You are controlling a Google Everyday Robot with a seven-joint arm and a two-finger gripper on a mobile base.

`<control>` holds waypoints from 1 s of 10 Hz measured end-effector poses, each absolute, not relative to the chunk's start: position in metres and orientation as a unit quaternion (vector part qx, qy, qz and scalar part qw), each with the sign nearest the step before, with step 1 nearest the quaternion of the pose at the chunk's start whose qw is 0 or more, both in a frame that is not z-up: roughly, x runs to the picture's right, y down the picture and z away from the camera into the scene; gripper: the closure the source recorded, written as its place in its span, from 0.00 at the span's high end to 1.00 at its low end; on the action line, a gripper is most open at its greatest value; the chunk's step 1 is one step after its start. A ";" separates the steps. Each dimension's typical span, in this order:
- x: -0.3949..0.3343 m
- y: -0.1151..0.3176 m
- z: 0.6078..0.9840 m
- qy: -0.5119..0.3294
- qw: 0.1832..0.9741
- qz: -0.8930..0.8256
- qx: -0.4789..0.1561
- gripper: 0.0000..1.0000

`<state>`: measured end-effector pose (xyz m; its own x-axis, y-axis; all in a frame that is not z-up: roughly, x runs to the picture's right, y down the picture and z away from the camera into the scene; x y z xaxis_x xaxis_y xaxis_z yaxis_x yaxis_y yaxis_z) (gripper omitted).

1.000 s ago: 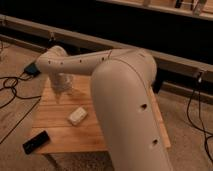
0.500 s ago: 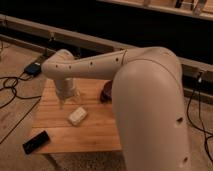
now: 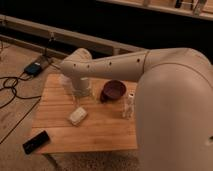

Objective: Move the arm in a circular motion

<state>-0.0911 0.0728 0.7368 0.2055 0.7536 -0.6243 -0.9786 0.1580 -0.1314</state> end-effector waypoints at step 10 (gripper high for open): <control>-0.052 -0.014 0.813 0.223 0.730 0.605 -0.227 0.65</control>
